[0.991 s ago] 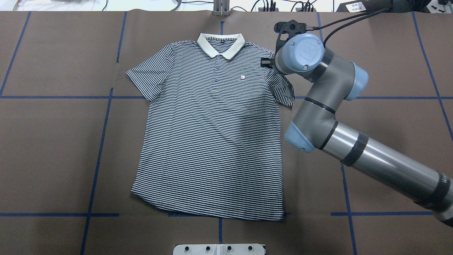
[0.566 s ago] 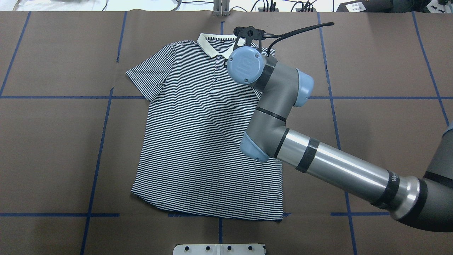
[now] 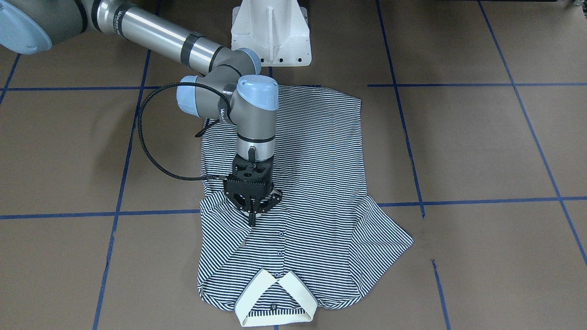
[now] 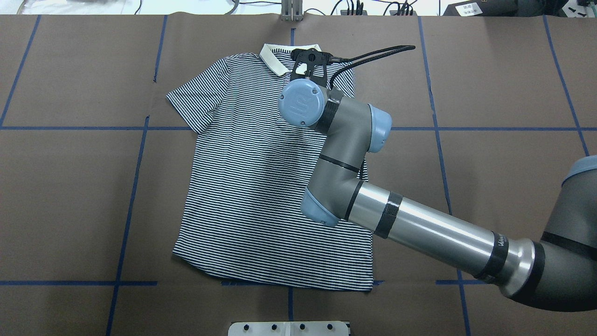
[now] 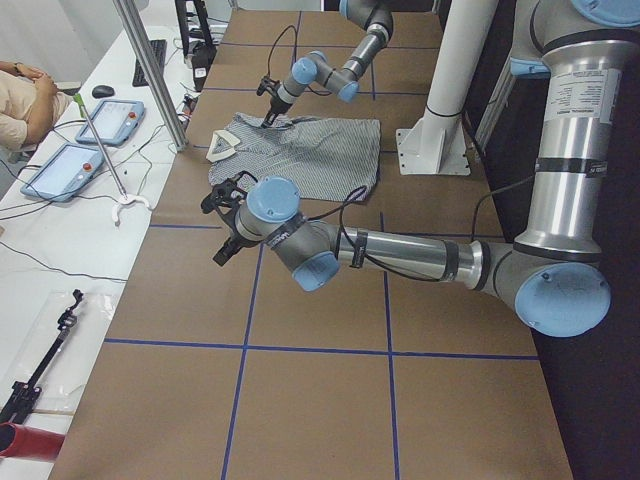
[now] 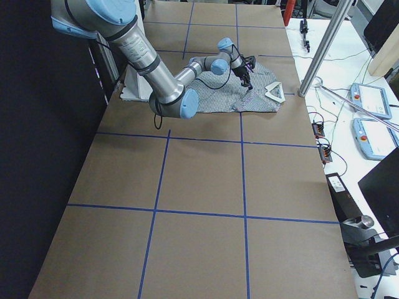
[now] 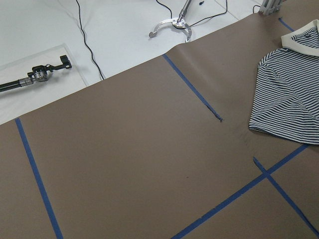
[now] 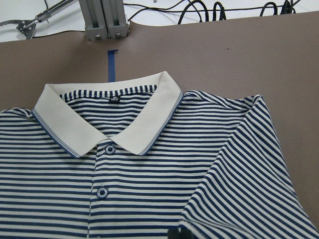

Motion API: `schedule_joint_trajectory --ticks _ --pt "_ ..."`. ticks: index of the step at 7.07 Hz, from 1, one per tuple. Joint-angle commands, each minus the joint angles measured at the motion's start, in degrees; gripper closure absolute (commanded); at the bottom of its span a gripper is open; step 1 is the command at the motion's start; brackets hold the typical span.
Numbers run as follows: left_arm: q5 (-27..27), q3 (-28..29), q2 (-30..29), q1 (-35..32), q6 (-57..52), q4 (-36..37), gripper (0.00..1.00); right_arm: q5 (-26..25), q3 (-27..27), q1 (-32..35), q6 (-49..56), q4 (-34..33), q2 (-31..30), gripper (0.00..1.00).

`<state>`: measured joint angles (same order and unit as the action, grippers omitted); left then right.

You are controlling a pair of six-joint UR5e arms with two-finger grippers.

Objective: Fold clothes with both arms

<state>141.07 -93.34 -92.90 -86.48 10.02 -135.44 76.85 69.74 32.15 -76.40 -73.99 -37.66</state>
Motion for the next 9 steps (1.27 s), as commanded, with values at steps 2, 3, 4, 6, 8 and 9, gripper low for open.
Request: schedule_joint_trajectory --ticks 2,3,4,6,8,9 --pt "0.0 0.09 0.0 0.0 0.0 0.0 0.0 0.13 -0.05 0.98 1.24 -0.02 0.65 0.0" --pt "-0.09 0.09 0.0 0.09 -0.09 0.0 0.0 3.18 0.13 2.29 3.43 -0.02 1.01 0.0" --pt "-0.18 0.35 -0.17 0.44 0.17 -0.26 0.0 9.31 0.74 5.09 7.71 -0.28 0.84 0.0" --pt "-2.27 -0.26 -0.96 4.81 9.98 -0.87 0.0 24.41 7.98 12.46 15.8 -0.46 -5.09 0.0" --pt "-8.75 -0.18 -4.02 9.99 21.2 -1.14 0.0 38.13 20.73 23.08 29.83 -0.46 -18.96 0.0" --pt "-14.36 0.61 -6.48 14.72 27.62 -0.88 0.04 44.37 21.91 28.44 38.0 -0.02 -22.85 0.0"
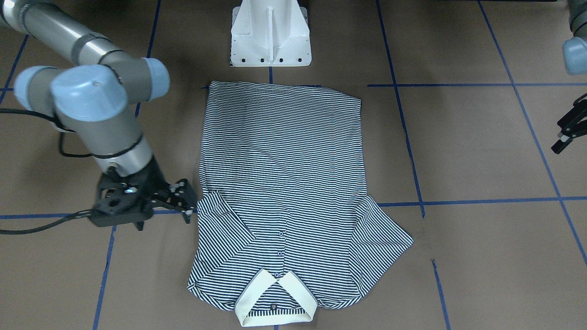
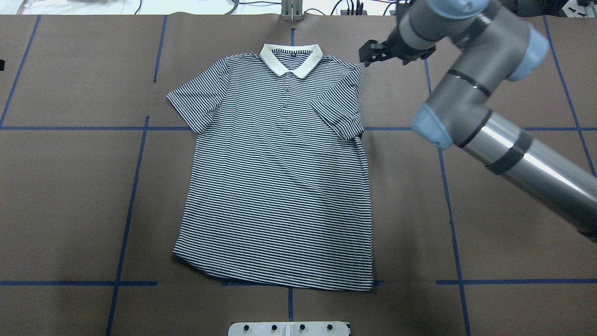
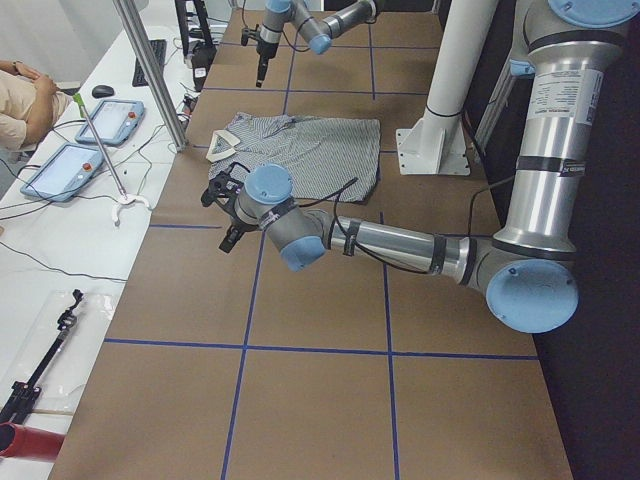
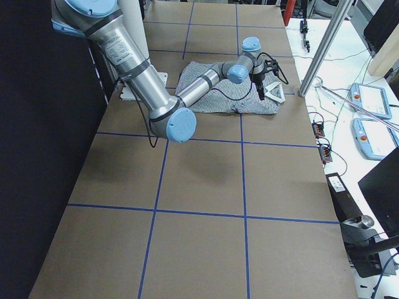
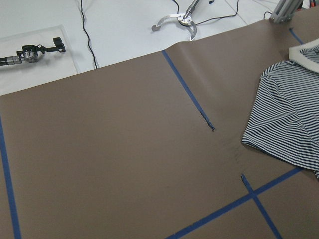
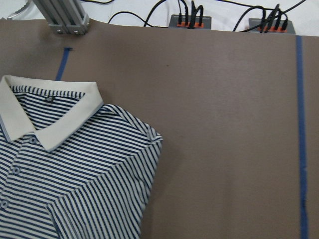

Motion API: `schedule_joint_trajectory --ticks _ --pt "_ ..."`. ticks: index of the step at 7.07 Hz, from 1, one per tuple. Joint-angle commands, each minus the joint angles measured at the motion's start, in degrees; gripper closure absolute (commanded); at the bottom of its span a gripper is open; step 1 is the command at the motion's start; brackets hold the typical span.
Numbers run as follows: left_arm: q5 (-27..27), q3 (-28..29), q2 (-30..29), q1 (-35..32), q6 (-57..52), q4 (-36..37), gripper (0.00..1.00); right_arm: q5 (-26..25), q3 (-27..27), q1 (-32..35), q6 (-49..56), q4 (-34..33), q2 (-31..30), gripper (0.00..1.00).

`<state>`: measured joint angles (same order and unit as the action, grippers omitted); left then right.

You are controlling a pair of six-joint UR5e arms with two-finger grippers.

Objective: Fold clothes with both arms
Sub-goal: 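Lift the right gripper away from the shirt toward its side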

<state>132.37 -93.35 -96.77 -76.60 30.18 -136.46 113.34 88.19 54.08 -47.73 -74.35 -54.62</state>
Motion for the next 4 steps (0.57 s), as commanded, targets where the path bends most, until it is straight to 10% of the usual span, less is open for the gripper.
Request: schedule_joint_trajectory --ticks 1,4 --pt "-10.5 1.76 -4.9 10.01 14.31 0.32 0.12 12.04 3.48 10.4 15.42 0.69 -9.07 0.0" --pt "-24.66 13.67 -15.69 21.11 27.45 -0.12 0.27 12.44 3.48 11.31 18.56 0.78 -11.3 0.0"
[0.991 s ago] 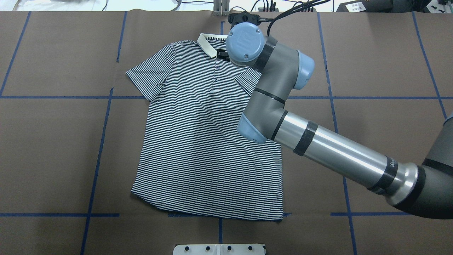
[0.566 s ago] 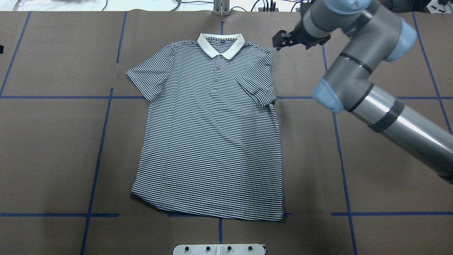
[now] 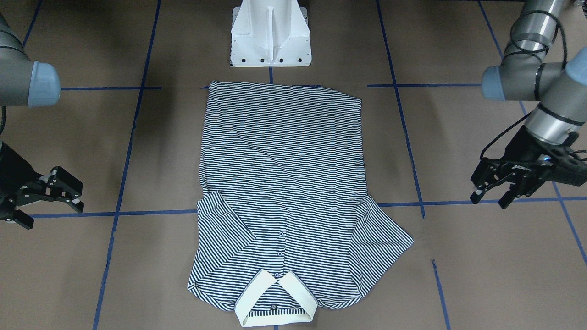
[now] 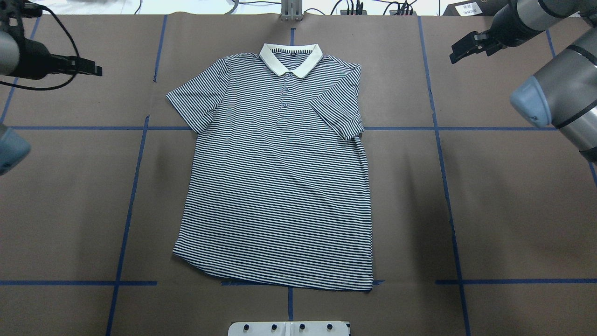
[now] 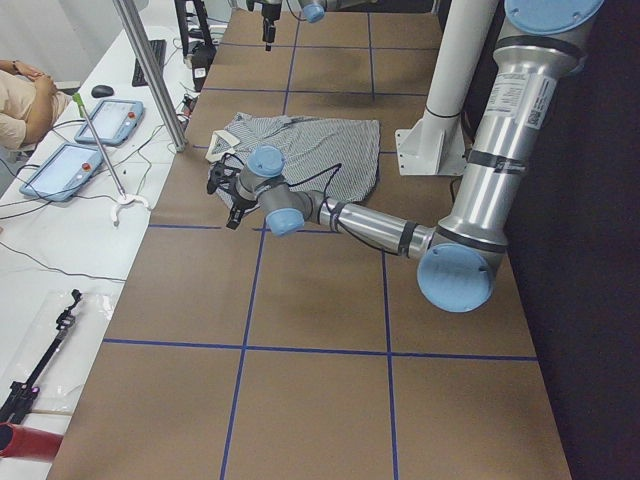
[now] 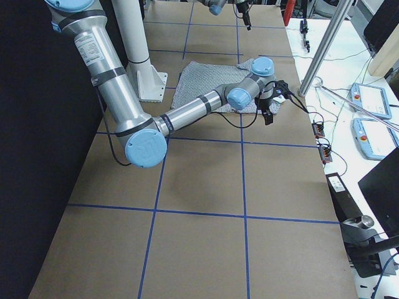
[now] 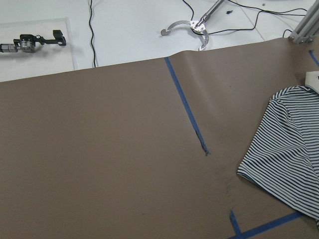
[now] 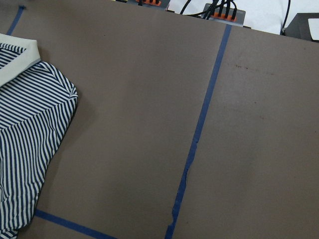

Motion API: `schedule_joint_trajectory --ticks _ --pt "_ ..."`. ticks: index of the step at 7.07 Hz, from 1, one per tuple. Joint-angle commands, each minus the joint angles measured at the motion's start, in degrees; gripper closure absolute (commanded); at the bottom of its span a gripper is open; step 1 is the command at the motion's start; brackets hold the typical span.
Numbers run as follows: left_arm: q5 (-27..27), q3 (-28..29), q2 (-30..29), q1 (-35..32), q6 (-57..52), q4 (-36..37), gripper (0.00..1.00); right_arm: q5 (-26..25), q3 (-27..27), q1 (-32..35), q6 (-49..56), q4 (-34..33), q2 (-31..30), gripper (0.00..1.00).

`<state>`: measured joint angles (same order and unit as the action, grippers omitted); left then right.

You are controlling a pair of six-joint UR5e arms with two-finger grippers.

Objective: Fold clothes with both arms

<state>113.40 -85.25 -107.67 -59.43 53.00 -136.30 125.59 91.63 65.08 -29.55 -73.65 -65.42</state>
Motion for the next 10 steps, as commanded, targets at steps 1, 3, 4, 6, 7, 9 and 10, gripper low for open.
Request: schedule_joint_trajectory --ticks 1,3,4,6,7,9,10 --pt "-8.61 10.5 -8.14 5.63 4.83 -0.63 0.27 0.18 0.21 0.31 0.37 0.08 -0.67 0.0" --pt "-14.07 16.15 -12.02 9.84 6.05 -0.81 0.27 0.18 0.3 0.31 0.37 0.08 -1.11 0.0" --pt "-14.44 18.44 -13.69 10.73 6.14 -1.07 0.27 0.09 0.3 0.31 0.37 0.08 -1.11 0.0" --pt "-14.44 21.26 -14.4 11.8 6.15 -3.97 0.28 0.09 0.21 0.31 0.37 0.08 -1.11 0.0" --pt "-14.44 21.27 -14.41 11.88 6.15 -4.06 0.29 0.09 0.21 0.31 0.37 0.08 -1.11 0.0" --pt "-14.44 21.18 -14.67 12.24 6.23 -4.06 0.39 0.0 0.21 0.31 0.37 0.08 -1.11 0.0" --pt "-14.44 21.18 -14.67 12.41 7.02 -4.24 0.62 0.0 0.21 0.31 0.37 0.08 -1.11 0.0"
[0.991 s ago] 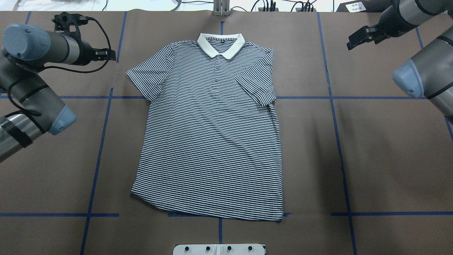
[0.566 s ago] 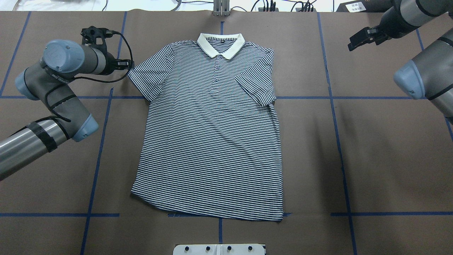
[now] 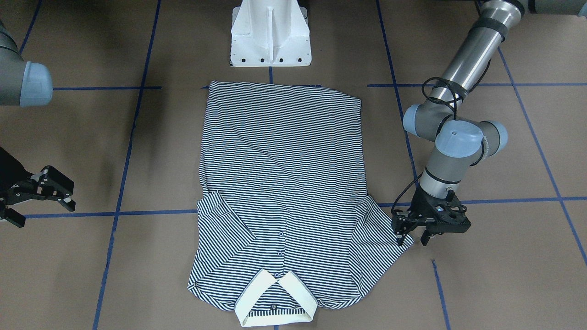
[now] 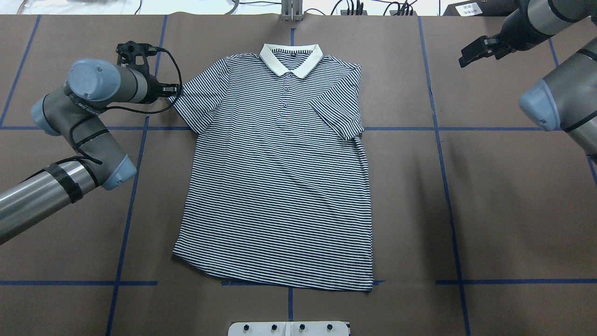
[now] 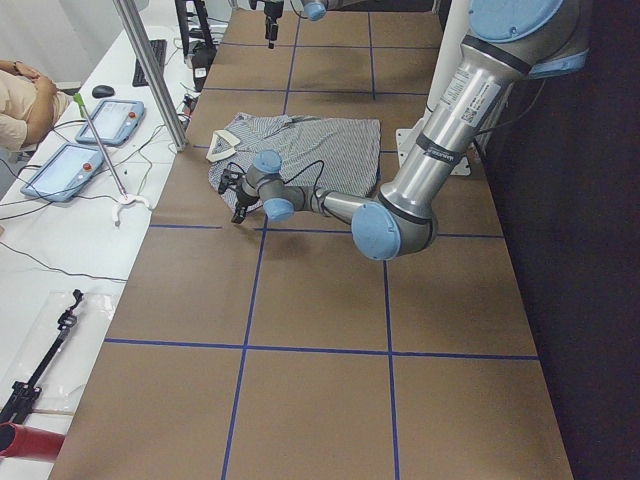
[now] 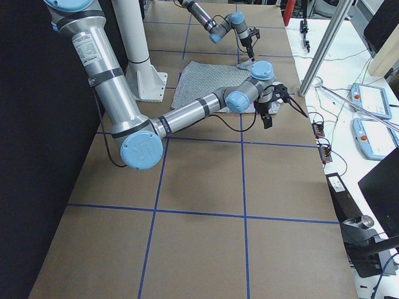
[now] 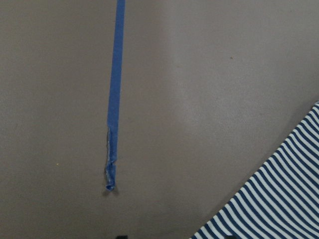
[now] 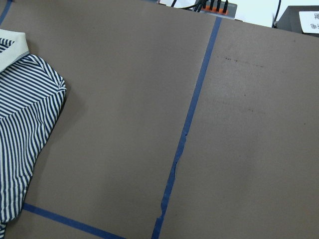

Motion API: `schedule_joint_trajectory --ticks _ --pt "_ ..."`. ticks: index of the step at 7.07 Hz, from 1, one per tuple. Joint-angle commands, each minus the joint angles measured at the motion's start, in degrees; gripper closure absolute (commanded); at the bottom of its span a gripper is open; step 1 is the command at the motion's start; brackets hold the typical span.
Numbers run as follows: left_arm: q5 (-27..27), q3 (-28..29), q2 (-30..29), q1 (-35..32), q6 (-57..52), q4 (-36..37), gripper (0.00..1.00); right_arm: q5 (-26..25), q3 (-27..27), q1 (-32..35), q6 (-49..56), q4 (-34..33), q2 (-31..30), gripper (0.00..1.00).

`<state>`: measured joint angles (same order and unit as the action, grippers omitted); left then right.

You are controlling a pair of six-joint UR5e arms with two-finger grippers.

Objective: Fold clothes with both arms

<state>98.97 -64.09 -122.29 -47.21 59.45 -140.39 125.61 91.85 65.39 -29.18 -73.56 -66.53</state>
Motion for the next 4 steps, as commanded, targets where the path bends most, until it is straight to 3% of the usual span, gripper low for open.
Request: schedule_joint_trajectory --ticks 1,2,4 --pt "0.0 0.02 0.03 0.8 0.93 -0.15 0.84 -0.01 0.0 0.0 0.0 -0.09 0.0 0.0" --pt "0.0 -0.24 0.03 0.89 0.94 -0.15 1.0 -0.01 0.0 0.0 0.0 0.0 0.0 0.0" --pt "0.09 -1.81 -0.05 0.89 1.02 0.55 1.0 -0.01 0.0 0.0 -0.09 0.0 0.09 0.0"
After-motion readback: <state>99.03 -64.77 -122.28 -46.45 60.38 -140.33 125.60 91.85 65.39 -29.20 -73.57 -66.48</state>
